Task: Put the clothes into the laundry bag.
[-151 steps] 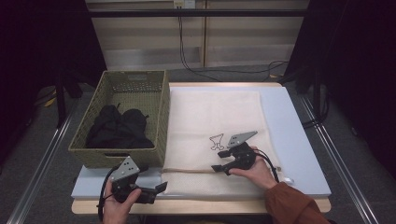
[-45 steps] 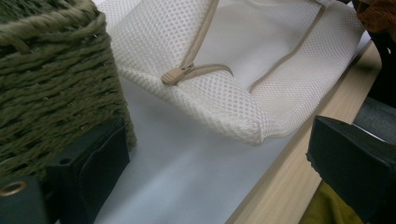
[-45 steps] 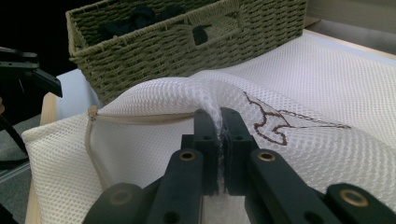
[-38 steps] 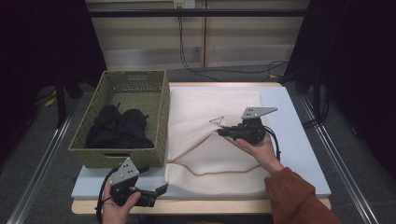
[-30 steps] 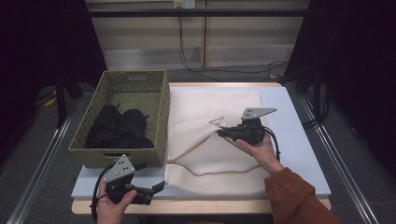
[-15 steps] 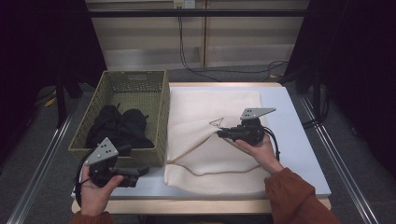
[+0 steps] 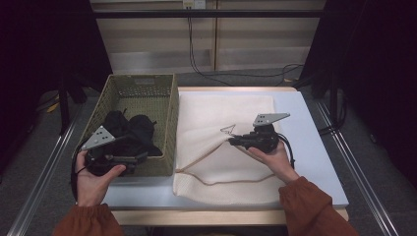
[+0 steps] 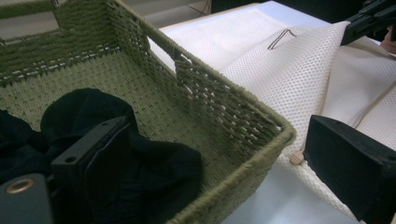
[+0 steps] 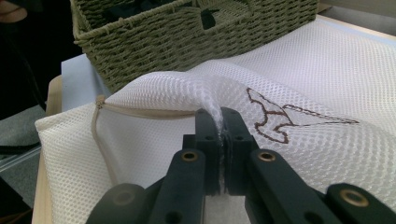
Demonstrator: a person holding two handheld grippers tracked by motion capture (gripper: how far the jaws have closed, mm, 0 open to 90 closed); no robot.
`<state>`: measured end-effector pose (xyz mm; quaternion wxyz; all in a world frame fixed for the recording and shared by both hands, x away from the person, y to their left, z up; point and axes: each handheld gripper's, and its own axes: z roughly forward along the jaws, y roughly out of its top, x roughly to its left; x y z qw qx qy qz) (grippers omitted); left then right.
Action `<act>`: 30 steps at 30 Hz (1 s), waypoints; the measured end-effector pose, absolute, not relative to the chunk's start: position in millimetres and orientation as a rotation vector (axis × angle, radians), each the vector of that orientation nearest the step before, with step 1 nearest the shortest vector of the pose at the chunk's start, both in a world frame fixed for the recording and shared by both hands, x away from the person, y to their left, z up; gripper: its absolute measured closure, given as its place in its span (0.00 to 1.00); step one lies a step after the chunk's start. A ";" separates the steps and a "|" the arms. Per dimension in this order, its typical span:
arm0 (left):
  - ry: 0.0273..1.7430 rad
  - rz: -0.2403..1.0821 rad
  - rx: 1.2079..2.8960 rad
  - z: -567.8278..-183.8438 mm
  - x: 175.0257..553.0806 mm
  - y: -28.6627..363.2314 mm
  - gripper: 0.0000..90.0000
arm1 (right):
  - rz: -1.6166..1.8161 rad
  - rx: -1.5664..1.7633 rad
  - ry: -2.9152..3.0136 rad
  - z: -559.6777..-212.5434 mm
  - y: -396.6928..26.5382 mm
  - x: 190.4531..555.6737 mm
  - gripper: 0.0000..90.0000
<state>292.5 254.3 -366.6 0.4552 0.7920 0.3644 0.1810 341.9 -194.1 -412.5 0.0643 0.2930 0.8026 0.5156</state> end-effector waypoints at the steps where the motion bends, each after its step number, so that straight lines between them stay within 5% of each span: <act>1: 0.906 0.458 1.959 -366.5 294.9 254.6 0.08 | 1.549 0.879 2.428 -412.7 -193.7 341.8 0.97; 30: 1.127 0.488 2.134 -359.0 375.5 291.6 0.07 | 1.551 0.895 2.418 -413.5 -194.2 341.6 0.97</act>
